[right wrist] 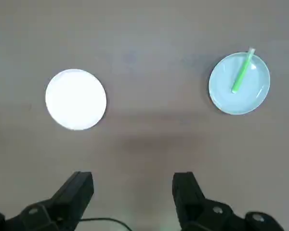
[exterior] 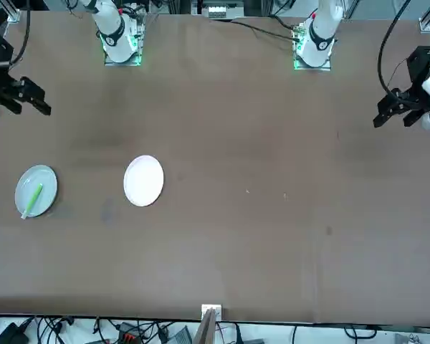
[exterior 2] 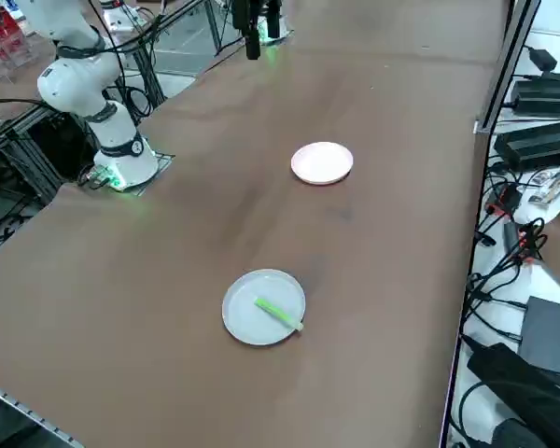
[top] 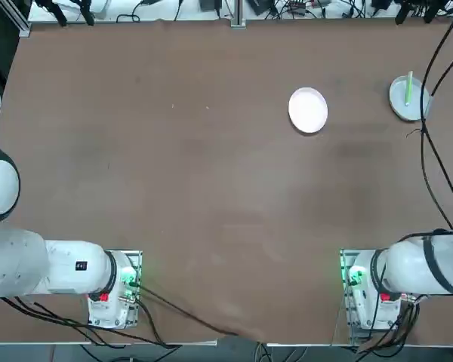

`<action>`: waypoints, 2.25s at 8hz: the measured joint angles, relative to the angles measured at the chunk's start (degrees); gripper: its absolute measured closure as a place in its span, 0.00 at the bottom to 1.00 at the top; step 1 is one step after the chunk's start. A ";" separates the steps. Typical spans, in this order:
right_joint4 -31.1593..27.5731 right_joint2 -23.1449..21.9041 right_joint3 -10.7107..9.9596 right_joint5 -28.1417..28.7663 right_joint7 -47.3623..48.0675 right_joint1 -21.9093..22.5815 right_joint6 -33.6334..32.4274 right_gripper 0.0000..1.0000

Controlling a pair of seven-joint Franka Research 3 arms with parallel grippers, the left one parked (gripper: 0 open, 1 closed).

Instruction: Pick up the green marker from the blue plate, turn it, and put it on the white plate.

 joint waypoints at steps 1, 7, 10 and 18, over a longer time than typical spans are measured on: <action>-0.02 1.65 -0.31 -0.04 0.01 -1.26 2.89 0.00; -0.18 17.75 -0.84 -0.08 -5.66 -12.19 22.26 0.00; -0.28 25.48 -0.92 -0.07 -13.19 -17.49 32.64 0.00; -1.60 38.05 -0.89 -0.03 -15.87 -23.16 47.41 0.16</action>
